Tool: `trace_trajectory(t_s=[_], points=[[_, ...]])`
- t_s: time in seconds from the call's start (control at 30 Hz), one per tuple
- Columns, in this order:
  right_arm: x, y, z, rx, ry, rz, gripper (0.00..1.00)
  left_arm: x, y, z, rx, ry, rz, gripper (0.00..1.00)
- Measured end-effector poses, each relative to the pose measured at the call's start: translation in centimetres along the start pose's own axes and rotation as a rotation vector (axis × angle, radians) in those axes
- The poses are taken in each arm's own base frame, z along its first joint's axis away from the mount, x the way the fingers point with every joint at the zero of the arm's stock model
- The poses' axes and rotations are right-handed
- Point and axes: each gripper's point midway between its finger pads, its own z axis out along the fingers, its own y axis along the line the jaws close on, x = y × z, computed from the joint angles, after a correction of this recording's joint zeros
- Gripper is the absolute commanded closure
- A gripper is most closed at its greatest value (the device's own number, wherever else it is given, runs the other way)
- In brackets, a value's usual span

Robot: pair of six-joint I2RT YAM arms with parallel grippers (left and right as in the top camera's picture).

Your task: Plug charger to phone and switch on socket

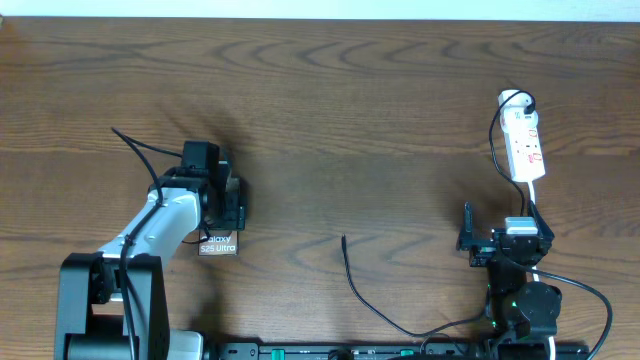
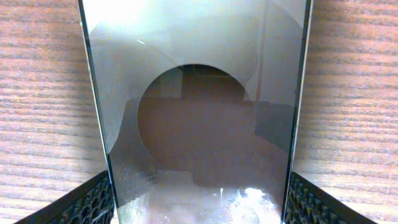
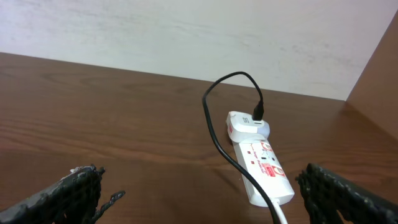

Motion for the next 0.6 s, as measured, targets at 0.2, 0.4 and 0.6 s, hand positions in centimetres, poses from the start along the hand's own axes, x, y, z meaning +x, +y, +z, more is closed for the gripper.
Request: trace_trajectory(t_s=[0.2, 0.4, 0.6], points=[[0.0, 0.0, 0.0, 0.000, 0.000, 0.000, 0.01, 0.0, 0.3, -0.2, -0.019, 0.008, 0.000, 0.93], [0.0, 0.0, 0.0, 0.000, 0.000, 0.000, 0.01, -0.5, 0.6, -1.1, -0.034, -0.026, -0.001, 0.93], [0.0, 0.0, 0.0, 0.000, 0.000, 0.000, 0.01, -1.5, 0.1, -2.9, -0.006, -0.099, -0.001, 0.93]])
